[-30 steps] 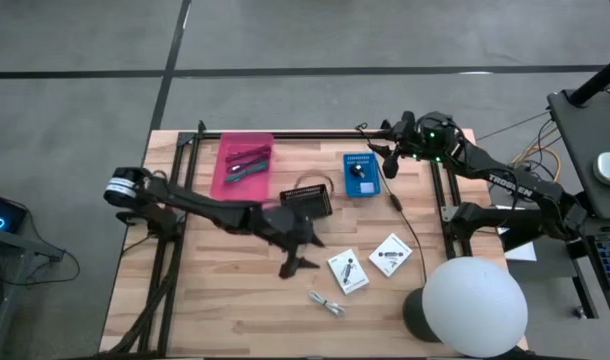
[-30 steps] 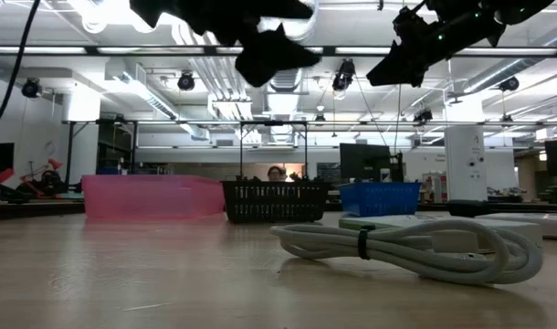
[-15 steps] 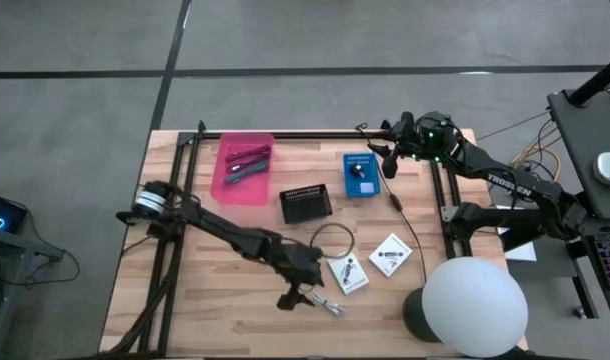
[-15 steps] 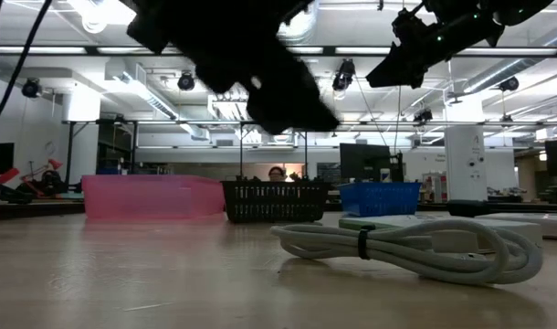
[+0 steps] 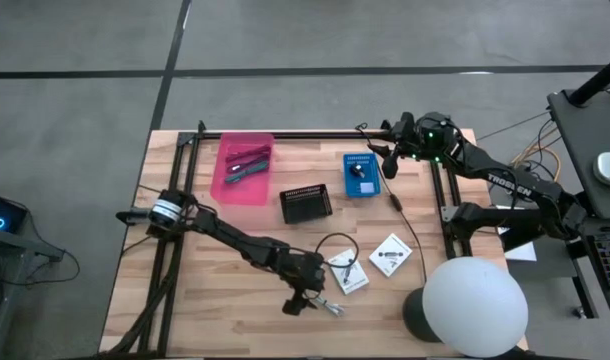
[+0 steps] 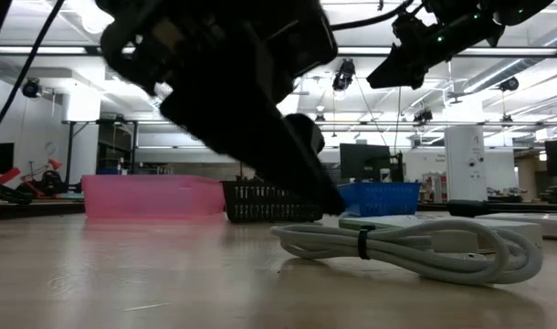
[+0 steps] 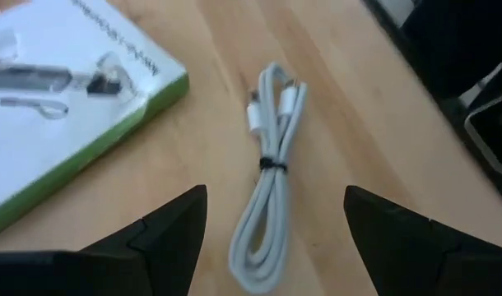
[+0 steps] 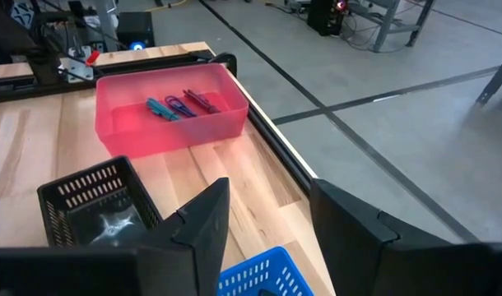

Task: Pick and place items into bin
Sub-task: Put the white charger cable into the pink bin

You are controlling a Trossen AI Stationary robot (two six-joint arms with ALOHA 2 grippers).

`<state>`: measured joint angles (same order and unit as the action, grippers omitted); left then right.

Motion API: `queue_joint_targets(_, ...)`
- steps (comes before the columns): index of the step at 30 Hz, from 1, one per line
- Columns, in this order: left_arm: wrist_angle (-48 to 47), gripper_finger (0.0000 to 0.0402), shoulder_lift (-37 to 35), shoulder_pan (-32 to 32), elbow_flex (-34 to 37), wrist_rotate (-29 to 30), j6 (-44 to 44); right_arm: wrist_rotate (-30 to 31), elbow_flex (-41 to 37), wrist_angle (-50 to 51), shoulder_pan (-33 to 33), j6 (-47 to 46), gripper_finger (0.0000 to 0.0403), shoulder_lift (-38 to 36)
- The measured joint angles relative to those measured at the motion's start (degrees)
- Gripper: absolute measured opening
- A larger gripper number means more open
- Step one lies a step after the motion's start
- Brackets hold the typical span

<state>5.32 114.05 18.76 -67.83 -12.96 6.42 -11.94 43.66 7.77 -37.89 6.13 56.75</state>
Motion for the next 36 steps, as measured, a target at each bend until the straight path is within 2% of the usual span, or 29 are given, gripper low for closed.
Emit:
queue_joint_targets(7, -3.06, 0.027, 0.06, 0.15, 0.58, 4.98, -2.8, 0.02, -0.02, 0.75, 0.0, 0.02, 0.015, 0.0)
queue_joint_targets(15, -4.51, 0.0267, 0.06, 0.42, 0.78, 5.98, -4.29, 0.04, -0.02, 0.65, 0.0, 0.29, 0.015, 0.0)
queue_joint_targets(26, -2.55, 0.0179, 1.05, 0.54, 0.78, 6.07, -3.75, 0.07, -0.02, 0.44, -0.02, 0.46, 0.015, 0.0)
queue_joint_targets(30, 0.99, 0.0158, 3.0, 1.08, 0.39, 4.83, -3.76, 0.07, -0.02, 0.42, -0.07, 0.48, 0.0148, 0.0)
queue_joint_targets(36, 1.11, 0.0131, 4.03, 1.42, -0.72, 4.28, -3.74, 0.11, -0.02, 0.39, -0.02, 0.46, 0.0147, -0.07)
